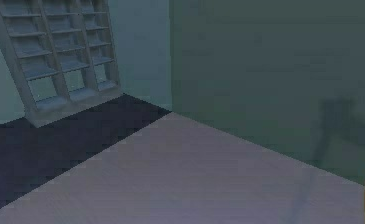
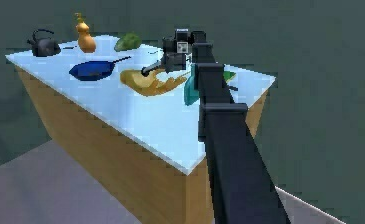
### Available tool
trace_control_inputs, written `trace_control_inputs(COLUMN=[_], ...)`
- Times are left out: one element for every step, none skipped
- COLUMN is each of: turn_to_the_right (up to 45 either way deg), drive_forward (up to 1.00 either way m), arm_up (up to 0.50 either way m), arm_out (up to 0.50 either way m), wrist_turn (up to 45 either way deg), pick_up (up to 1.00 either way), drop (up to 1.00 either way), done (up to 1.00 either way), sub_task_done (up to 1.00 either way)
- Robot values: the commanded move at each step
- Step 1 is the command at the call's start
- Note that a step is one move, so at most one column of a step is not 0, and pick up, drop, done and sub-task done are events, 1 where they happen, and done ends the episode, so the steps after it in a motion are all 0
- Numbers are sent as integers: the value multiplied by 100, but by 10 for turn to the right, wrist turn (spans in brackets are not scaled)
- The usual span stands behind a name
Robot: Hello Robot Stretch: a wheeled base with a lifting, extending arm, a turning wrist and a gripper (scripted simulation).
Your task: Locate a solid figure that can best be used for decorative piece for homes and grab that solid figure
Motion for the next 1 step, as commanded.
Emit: trace_control_inputs(turn_to_the_right=[0], drive_forward=[0], arm_up=[0], arm_out=[0], wrist_turn=[0], pick_up=[0], drop=[0], done=[100], sub_task_done=[0])
